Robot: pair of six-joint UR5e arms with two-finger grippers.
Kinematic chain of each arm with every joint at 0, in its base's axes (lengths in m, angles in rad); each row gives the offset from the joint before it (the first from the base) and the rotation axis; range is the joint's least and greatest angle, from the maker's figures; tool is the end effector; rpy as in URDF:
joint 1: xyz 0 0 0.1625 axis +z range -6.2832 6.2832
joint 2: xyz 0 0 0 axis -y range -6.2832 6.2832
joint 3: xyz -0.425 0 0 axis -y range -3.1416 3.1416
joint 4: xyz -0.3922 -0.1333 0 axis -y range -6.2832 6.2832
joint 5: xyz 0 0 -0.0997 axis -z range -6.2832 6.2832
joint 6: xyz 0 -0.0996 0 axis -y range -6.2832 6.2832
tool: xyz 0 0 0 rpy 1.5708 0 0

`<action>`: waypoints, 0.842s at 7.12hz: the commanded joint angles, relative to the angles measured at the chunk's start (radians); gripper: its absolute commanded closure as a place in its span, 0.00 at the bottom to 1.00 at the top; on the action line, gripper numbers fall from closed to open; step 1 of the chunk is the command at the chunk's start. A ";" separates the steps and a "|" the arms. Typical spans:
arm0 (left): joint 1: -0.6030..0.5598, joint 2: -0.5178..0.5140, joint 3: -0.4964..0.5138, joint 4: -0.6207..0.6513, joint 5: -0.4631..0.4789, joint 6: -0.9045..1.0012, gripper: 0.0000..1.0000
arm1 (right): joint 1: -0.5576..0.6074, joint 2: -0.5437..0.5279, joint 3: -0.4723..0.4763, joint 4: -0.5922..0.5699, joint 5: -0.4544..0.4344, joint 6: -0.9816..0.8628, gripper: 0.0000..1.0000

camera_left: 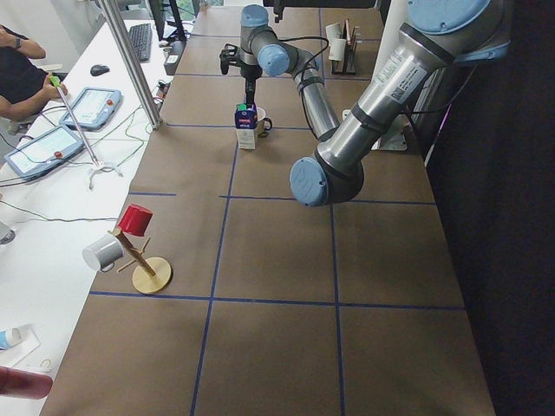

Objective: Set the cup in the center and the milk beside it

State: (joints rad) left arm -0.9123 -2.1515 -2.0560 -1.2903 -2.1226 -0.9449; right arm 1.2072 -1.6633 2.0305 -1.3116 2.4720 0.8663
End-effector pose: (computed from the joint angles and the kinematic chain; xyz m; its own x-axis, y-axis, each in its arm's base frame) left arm 0.2745 -0.4873 0.1640 0.6124 0.0238 -0.7902 0.1085 0.9876 0.1138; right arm -0.1062 -0.4344 0.4365 0.4894 0.1557 0.8581 -0.1308 0.9859 -0.1043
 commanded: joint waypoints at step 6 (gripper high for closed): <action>-0.581 0.597 0.081 0.049 -0.221 1.127 0.00 | 0.143 -0.079 -0.027 -0.020 -0.001 -0.231 0.00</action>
State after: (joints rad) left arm -1.3723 -1.6040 -2.0931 -1.2376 -2.2708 -0.0153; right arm 1.3251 -1.7083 2.0147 -1.3298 2.4765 0.7127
